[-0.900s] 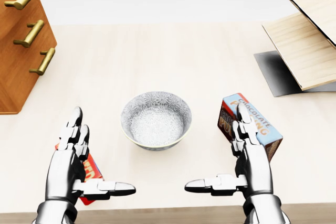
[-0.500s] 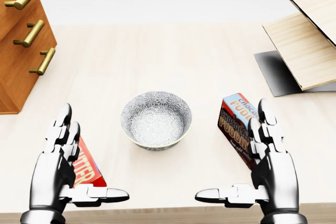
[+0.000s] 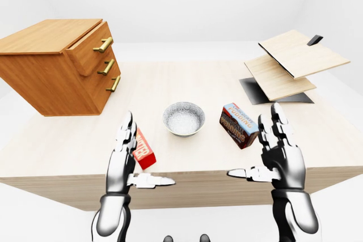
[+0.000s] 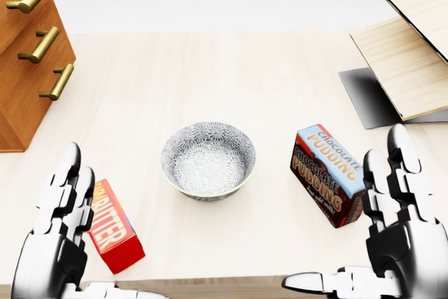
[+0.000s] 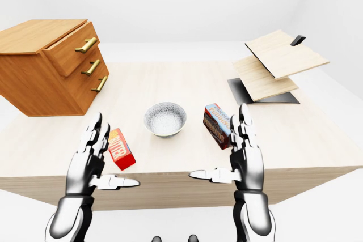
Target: Close the top drawer of the cabinet and put the bowl on top of it.
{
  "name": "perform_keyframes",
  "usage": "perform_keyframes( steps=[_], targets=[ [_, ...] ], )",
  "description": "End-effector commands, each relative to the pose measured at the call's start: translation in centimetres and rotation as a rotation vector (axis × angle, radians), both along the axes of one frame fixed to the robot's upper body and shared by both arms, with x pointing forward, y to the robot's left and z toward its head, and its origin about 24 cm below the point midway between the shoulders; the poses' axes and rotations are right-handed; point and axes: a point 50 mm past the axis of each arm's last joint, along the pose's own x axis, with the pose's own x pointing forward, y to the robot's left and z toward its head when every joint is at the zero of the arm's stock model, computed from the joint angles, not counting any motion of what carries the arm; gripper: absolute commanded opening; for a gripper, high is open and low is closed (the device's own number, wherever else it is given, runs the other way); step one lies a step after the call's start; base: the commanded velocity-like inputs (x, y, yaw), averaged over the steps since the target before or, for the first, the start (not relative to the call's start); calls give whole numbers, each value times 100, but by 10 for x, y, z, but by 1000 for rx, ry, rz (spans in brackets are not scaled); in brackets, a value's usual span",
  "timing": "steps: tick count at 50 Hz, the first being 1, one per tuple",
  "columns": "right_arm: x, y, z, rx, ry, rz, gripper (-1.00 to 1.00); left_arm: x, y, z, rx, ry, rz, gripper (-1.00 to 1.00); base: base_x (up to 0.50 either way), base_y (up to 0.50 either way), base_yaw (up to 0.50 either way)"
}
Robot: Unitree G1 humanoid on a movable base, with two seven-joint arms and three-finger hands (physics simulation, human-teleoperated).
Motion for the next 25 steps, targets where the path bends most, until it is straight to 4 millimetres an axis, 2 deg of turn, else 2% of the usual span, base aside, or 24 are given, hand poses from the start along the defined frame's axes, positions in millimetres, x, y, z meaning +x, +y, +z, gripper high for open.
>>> perform_keyframes(
  steps=[1,16,21,25],
  targets=[
    [-13,-3,8,9,-27,-6,100,-30,-3,13,2,-53,-18,100,0,0,0],
    [-19,-4,11,8,-33,-9,100,-27,1,13,2,-68,2,100,0,0,0],
    [-19,-3,10,3,-31,-10,100,-16,3,9,5,-52,14,100,0,0,0],
    [-19,-3,10,1,-30,-8,100,-17,3,10,8,-53,16,100,0,0,0]
  ],
)
